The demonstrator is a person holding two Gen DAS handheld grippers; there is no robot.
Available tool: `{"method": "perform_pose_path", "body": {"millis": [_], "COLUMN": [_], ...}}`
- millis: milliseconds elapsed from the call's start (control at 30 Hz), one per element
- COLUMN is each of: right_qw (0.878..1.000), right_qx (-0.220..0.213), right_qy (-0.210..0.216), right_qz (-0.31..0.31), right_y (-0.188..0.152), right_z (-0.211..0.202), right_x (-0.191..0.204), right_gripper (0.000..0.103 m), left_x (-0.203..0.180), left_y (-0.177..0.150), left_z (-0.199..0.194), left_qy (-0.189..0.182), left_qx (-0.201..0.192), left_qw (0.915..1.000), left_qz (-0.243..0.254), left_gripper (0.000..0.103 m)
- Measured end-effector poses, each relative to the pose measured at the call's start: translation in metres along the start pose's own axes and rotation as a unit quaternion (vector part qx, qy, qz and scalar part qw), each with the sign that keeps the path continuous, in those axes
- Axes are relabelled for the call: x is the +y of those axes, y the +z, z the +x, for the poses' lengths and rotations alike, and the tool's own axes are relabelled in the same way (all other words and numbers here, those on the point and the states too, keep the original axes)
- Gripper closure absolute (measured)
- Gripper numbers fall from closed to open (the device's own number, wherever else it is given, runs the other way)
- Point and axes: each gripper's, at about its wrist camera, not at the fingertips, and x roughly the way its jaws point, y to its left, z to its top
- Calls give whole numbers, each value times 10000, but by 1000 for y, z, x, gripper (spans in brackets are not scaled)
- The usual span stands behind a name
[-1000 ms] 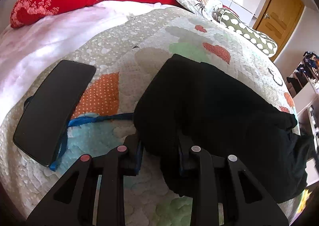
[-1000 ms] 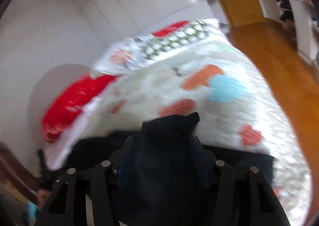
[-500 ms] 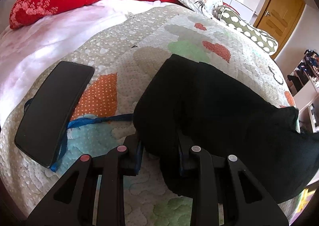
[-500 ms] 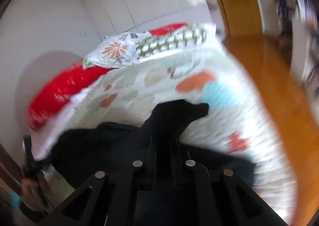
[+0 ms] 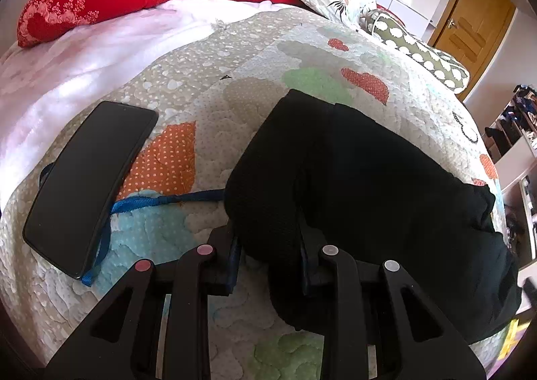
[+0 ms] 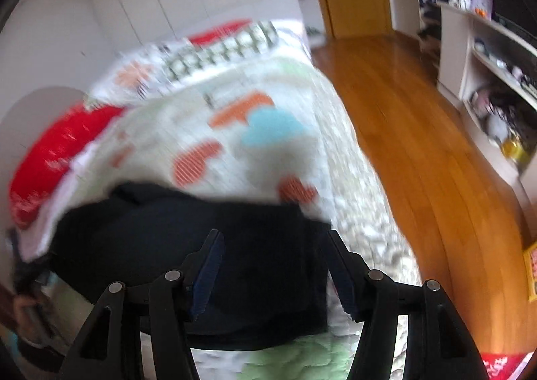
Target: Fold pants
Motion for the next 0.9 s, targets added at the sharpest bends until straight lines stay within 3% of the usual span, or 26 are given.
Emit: {"method": "perform_pose_path", "body": {"millis": [33, 67, 100, 167, 300, 433, 533, 600, 700, 800, 900], "right_qw": [9999, 9996, 9994, 9990, 9967, 9918, 9964, 9986, 9956, 9856, 9739], "right_qx": [145, 220, 293, 204, -194, 548, 382, -56, -455, -355, -204], "right_qy": [25, 78, 119, 194, -33, -324, -233, -198, 500, 1257, 1717], "right_qz": [-73, -127, -157, -348, -790, -1104, -723, -483, -642, -1073, -1469], "right_y": [-5, -9, -13, -16, -18, -37, -25, -10, 9, 24, 35], "right_z": [15, 24, 33, 28, -9, 26, 9, -13, -33, -16, 21], "right_x": [1, 1, 3, 7, 11, 7, 1, 4, 33, 84, 140], "right_gripper": [46, 75, 87, 89, 90, 88, 75, 71, 63, 62, 62], "left_x": [0, -1, 0, 0, 0, 4, 10, 12, 12, -1, -21], "left_y": [0, 0, 0, 1, -1, -4, -3, -1, 3, 9, 16], "left_z": [0, 0, -2, -3, -3, -8, -23, -36, -55, -65, -53], "left_qy": [11, 16, 7, -35, -68, 17, 140, 186, 221, 37, -97], "left_qx": [2, 8, 18, 22, 24, -3, -101, -225, -547, -707, -609], "left_qw": [10000, 10000, 10000, 10000, 10000, 10000, 9997, 9993, 9981, 9969, 9964], "left_qz": [14, 24, 24, 25, 50, 84, 160, 222, 196, 343, 580], "left_gripper": [77, 77, 77, 77, 71, 59, 57, 54, 39, 33, 31]}}
